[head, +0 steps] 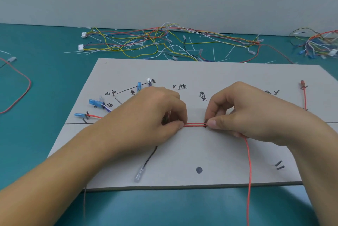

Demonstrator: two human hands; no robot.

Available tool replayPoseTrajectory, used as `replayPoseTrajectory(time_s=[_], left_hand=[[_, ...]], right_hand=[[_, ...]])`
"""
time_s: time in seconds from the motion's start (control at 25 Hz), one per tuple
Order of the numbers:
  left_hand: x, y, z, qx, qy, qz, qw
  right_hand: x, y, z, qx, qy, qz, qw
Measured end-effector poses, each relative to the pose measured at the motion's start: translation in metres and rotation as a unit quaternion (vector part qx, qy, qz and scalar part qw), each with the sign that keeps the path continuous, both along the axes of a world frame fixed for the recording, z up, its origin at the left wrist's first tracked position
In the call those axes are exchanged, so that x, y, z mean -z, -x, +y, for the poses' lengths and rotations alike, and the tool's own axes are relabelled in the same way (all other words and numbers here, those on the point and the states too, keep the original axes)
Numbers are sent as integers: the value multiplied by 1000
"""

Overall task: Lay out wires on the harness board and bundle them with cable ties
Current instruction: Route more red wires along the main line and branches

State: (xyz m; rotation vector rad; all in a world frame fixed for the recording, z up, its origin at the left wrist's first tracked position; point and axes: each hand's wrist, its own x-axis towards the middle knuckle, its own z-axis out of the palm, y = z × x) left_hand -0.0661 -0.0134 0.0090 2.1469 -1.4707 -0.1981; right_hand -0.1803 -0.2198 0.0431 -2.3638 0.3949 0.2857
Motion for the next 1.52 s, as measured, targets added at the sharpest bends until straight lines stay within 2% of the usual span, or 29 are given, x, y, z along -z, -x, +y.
replayPoseTrajectory(time_s=[0.16,0.32,0.44,0.64,0.8,1.0,1.28,1.52], left_hand=[[1,0,-1,0,9,17,1000],[0,0,-2,-10,12,14,1000],[0,-1,-2,-15,15,25,999],[1,0,-1,-16,16,47,999],[2,-2,-1,-19,16,53,998],[2,-2,-1,-20,14,56,998],[2,-1,-1,-17,17,32,999],[1,-1,-1,-13,24,50,998]], right_hand=[[-5,5,-7,-28,-34,28,999],[-10,11,-19,-72,16,57,996],[-14,15,-27,-80,8,59,995],[-16,18,-28,-72,-133,35,988],[-16,17,-32,-43,-143,63,987],[-8,14,-35,-30,-22,119,992],[-11,12,-33,10,71,59,996],[-16,17,-41,66,63,32,995]])
